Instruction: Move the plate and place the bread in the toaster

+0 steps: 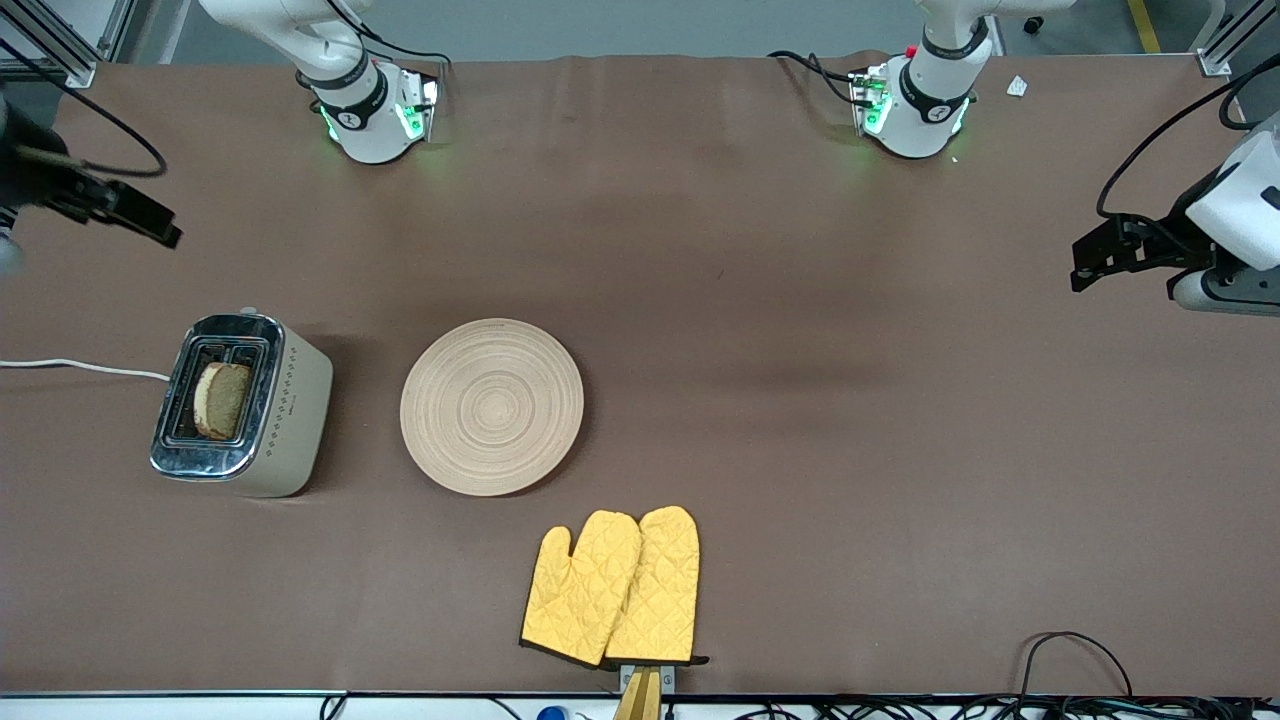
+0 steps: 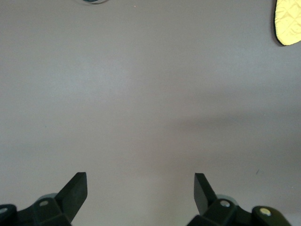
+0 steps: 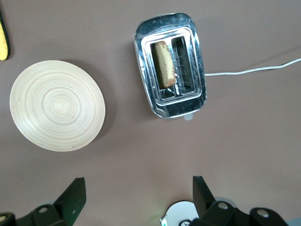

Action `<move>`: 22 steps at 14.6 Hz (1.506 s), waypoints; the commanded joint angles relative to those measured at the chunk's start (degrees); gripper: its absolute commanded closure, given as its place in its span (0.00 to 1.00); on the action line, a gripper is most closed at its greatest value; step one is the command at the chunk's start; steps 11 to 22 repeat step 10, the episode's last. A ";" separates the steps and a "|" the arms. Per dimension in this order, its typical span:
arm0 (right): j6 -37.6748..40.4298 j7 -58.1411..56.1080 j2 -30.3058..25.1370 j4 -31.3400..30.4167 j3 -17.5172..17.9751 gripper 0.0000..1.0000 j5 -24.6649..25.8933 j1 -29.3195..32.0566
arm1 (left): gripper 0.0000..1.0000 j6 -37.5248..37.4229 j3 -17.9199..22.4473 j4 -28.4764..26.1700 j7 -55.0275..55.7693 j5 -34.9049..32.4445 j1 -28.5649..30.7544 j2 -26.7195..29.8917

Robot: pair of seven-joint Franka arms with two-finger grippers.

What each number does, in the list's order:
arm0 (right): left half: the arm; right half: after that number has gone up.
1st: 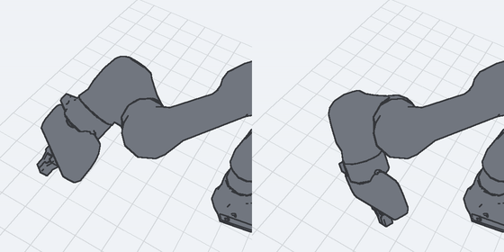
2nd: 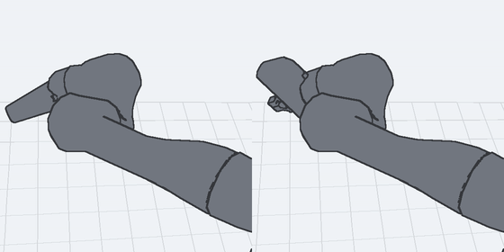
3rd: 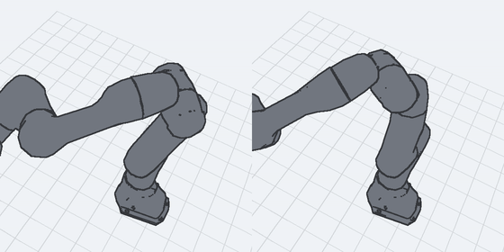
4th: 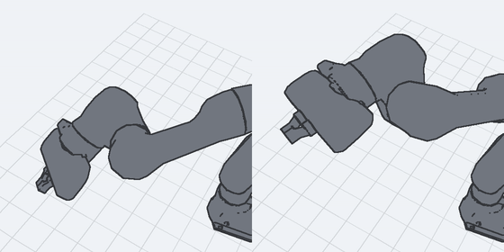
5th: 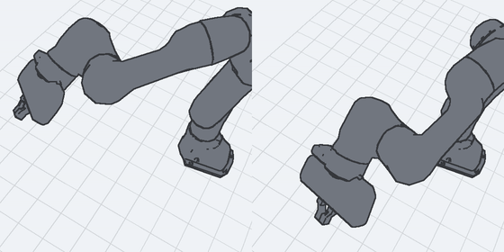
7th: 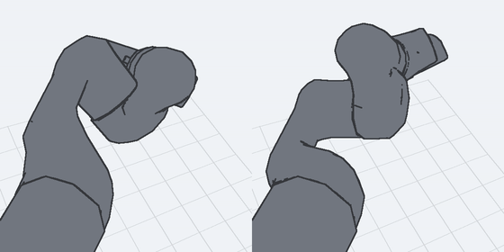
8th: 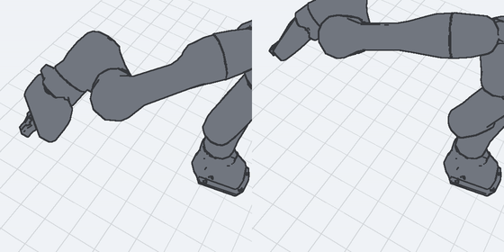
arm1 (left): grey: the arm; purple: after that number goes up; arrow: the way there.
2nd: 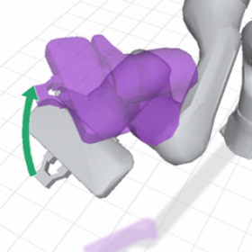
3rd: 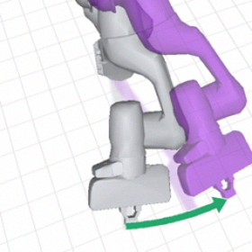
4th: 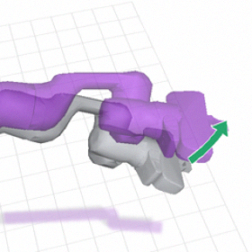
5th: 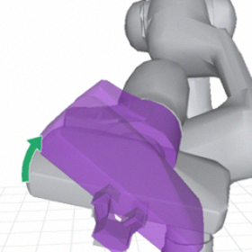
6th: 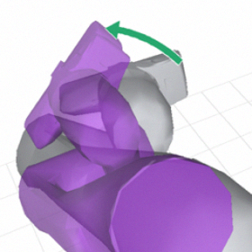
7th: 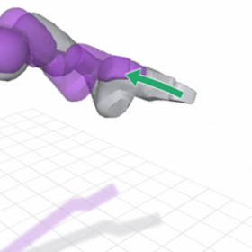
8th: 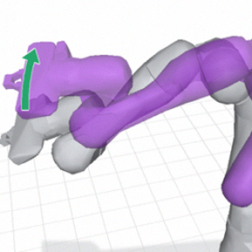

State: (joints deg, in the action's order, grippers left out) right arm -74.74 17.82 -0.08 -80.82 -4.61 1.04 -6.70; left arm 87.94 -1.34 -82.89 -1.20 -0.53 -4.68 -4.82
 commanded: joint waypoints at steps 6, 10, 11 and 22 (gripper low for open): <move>-4.36 -10.50 -3.08 -4.87 0.57 0.00 -3.32 5.65 | 0.00 0.39 0.03 0.10 -0.12 -0.70 0.02 0.08; -3.92 -14.12 -3.26 -4.87 0.65 0.00 -3.15 5.56 | 0.00 0.39 0.03 0.45 0.14 -0.70 0.46 -0.45; -3.92 -14.12 -3.26 -4.87 0.65 0.00 -3.15 5.56 | 0.00 0.39 0.03 0.45 0.14 -0.70 0.46 -0.45; -3.92 -14.12 -3.26 -4.87 0.65 0.00 -3.15 5.56 | 0.00 0.39 0.03 0.45 0.14 -0.70 0.46 -0.45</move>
